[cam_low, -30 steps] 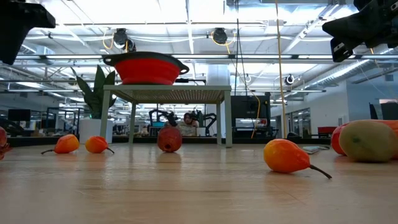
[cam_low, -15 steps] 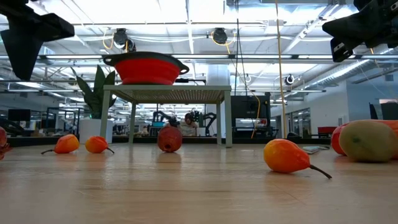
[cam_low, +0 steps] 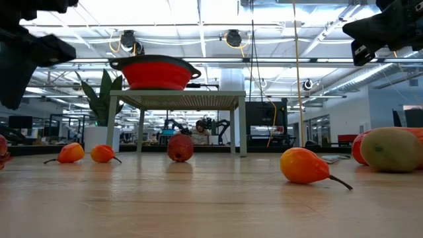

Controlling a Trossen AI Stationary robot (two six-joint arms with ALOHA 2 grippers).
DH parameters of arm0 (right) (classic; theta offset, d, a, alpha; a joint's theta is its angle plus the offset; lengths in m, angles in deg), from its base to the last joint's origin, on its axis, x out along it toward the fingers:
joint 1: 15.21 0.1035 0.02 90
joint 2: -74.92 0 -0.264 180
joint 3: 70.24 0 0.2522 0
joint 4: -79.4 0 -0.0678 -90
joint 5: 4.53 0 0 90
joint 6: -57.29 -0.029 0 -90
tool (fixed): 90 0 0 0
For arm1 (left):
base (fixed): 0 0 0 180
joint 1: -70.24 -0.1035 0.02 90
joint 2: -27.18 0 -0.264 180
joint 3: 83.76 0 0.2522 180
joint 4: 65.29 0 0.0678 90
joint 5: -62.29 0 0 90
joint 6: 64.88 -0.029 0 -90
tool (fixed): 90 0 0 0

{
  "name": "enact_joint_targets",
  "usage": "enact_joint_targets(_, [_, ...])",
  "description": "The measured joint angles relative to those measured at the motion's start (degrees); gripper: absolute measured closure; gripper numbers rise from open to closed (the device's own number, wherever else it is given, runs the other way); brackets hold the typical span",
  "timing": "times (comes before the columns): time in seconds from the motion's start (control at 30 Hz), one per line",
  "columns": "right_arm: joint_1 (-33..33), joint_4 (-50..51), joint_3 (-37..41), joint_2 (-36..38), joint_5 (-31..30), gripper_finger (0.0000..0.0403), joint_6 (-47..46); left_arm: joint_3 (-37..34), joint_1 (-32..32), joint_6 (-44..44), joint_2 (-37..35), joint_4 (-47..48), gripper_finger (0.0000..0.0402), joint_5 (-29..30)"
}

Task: Pick & Place Fruit
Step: Put the pomegranate into the red strainer bowl on the shelf

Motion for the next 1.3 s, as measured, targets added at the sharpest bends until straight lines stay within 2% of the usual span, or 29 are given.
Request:
enact_joint_targets(0.27, [0.02, 0.01, 0.00, 0.00, 0.00, 0.0403, 0.00, -3.12, -0.01, 0.14, 0.00, -3.42, 0.0172, -0.10])
enact_joint_targets(0.87, [0.02, -0.01, 0.00, 0.00, 0.00, 0.0403, 0.00, -3.33, -0.06, -0.05, 0.00, -3.39, 0.0172, -0.01])
enact_joint_targets(1.1, [0.02, -0.01, 0.00, 0.00, 0.00, 0.0403, 0.00, -3.33, -0.41, -0.03, 3.95, -3.89, 0.0172, -2.70])
enact_joint_targets(1.3, [0.00, -0.06, 0.00, 0.01, 0.00, 0.0403, -0.02, -3.12, -0.65, 0.87, 6.35, -5.28, 0.0171, -2.05])
